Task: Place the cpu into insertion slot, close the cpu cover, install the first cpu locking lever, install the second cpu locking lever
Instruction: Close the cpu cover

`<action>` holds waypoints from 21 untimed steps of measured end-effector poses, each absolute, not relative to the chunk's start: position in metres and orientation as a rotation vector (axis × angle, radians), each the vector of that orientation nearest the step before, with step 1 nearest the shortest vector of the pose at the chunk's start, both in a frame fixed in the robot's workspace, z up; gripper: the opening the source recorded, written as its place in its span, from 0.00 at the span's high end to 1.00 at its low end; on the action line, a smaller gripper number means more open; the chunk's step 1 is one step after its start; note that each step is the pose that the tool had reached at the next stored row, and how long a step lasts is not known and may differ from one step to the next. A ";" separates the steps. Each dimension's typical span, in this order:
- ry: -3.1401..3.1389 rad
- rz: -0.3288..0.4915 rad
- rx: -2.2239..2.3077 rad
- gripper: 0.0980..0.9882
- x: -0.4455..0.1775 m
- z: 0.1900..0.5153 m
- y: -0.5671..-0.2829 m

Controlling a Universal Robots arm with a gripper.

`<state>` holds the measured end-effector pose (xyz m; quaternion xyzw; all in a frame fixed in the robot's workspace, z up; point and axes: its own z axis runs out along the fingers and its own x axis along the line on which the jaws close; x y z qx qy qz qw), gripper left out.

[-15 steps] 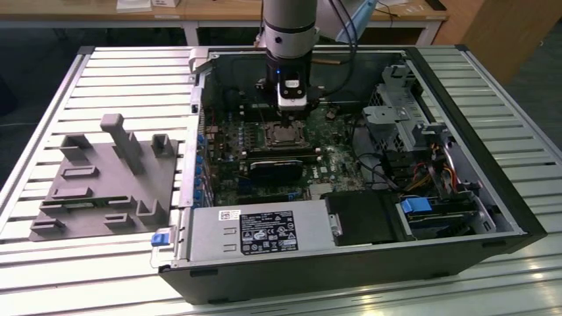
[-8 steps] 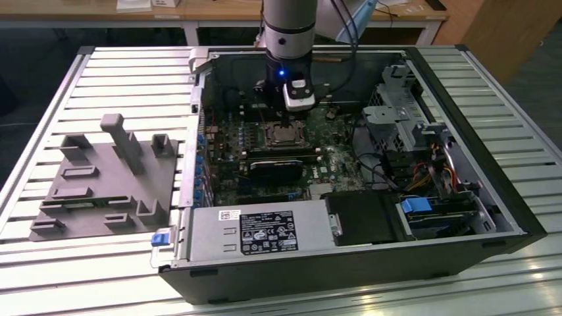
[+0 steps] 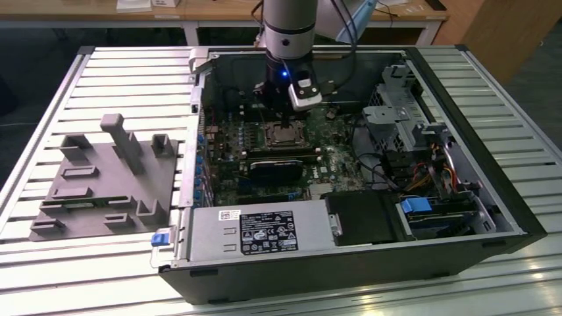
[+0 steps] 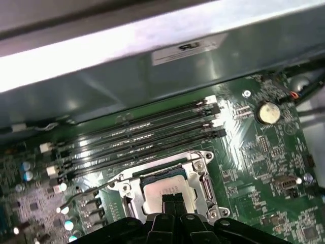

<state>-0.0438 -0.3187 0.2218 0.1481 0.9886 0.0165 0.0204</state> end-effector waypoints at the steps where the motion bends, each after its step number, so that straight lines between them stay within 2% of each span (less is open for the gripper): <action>1: 3.070 0.048 0.433 1.00 -0.044 0.222 -0.319; 9: 3.078 -0.003 0.348 1.00 -0.044 0.221 -0.319; 21: 3.082 0.001 0.307 1.00 -0.055 0.217 -0.322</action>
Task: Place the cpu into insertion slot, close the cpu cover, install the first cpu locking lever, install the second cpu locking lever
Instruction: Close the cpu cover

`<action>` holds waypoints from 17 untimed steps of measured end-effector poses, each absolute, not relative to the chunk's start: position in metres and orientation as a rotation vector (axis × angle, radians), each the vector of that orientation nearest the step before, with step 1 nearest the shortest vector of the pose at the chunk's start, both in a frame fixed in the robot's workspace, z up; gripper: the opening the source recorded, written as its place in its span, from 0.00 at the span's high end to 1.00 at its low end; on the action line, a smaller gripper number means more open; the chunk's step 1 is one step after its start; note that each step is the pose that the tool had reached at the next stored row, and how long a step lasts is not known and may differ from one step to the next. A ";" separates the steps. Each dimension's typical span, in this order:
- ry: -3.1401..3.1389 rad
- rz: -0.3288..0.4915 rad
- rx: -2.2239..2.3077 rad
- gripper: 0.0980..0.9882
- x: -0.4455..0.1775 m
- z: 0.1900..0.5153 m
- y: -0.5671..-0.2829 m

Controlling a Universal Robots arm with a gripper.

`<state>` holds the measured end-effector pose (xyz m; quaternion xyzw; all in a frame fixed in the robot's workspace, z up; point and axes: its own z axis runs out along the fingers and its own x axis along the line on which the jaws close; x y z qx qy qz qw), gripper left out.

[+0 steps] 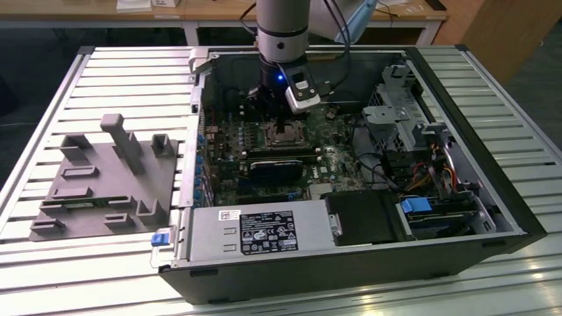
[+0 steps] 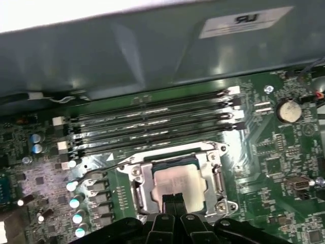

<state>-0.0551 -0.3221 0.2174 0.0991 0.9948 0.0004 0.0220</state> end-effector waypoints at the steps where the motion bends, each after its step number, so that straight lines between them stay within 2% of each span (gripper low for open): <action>1: 3.083 0.002 0.302 1.00 -0.057 0.217 -0.322; 17: 3.097 0.042 0.126 1.00 -0.070 0.206 -0.324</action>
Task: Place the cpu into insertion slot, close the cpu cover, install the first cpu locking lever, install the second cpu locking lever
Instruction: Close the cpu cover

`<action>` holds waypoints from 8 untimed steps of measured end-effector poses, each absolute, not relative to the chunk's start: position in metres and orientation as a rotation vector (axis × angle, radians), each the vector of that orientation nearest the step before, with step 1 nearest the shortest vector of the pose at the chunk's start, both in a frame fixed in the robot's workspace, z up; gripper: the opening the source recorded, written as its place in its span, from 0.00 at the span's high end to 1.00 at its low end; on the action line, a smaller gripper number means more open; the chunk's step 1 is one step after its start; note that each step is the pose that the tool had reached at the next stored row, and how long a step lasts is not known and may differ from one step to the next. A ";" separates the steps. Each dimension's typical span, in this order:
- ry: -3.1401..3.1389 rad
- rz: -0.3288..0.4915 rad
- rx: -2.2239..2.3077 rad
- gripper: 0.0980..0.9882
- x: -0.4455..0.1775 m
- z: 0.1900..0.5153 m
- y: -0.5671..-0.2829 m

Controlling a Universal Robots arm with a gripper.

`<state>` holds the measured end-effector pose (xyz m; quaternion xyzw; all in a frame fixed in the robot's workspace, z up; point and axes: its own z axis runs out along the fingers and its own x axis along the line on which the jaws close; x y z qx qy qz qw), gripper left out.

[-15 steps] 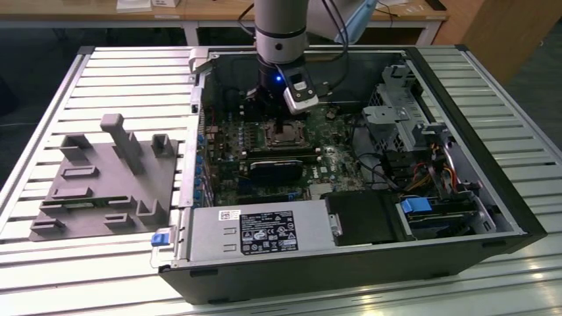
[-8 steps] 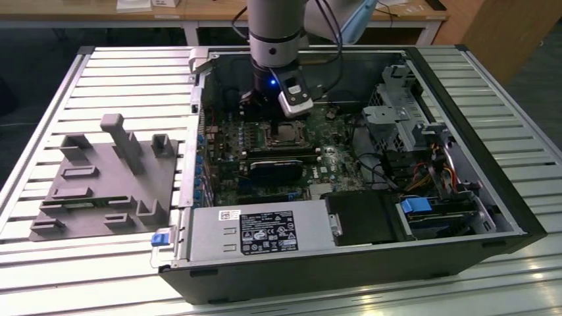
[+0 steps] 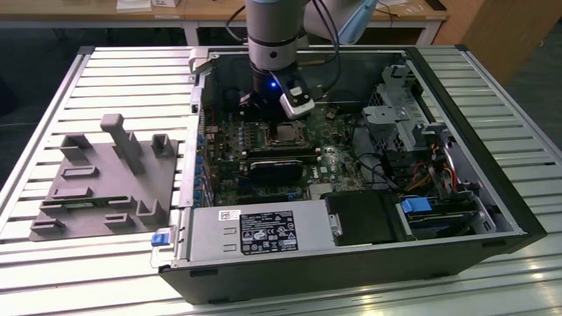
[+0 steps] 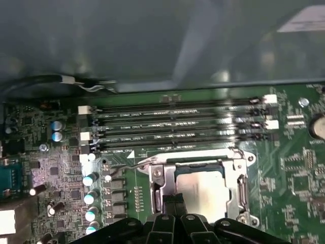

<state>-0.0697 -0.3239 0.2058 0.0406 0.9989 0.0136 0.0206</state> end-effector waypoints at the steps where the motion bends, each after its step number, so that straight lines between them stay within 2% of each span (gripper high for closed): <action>1: 3.098 0.052 0.114 1.00 -0.070 0.205 -0.324; 5: 3.099 0.107 0.085 1.00 -0.071 0.204 -0.324; 8: 3.099 0.111 0.080 1.00 -0.071 0.204 -0.328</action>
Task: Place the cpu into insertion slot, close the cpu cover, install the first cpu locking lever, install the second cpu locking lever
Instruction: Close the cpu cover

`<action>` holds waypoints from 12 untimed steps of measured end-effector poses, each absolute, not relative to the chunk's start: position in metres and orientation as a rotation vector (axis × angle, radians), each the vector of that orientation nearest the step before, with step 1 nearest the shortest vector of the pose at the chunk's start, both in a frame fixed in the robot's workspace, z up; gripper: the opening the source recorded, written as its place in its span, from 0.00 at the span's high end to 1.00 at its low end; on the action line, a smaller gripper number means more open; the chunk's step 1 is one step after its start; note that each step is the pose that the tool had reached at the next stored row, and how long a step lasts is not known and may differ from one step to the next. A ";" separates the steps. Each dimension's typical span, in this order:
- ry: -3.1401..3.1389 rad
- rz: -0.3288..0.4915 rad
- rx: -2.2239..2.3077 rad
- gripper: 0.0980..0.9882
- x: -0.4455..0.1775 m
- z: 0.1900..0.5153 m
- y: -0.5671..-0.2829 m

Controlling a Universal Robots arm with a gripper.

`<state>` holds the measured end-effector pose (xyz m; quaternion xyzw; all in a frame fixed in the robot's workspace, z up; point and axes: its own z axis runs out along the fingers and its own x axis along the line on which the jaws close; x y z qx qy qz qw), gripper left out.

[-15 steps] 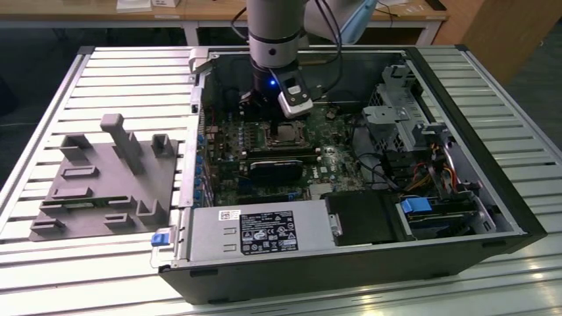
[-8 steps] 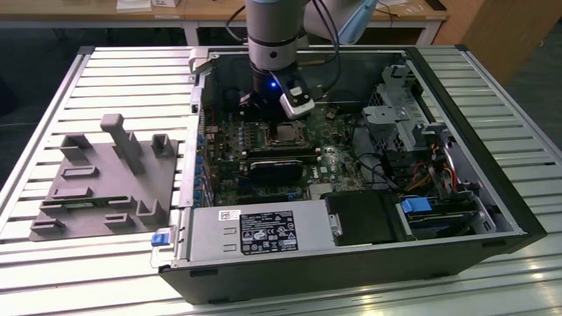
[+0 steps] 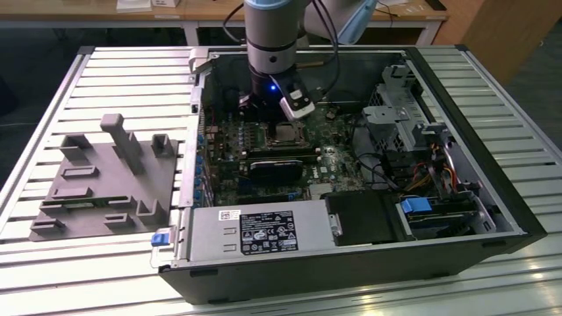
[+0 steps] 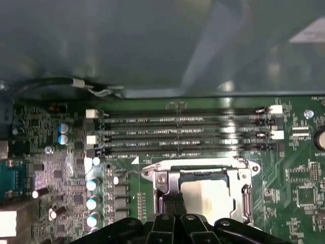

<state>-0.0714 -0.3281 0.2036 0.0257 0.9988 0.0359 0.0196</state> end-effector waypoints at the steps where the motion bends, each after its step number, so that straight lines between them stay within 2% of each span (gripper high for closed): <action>1: 3.099 0.112 0.079 1.00 -0.071 0.203 -0.329; 12: 3.100 0.121 0.063 1.00 -0.072 0.198 -0.332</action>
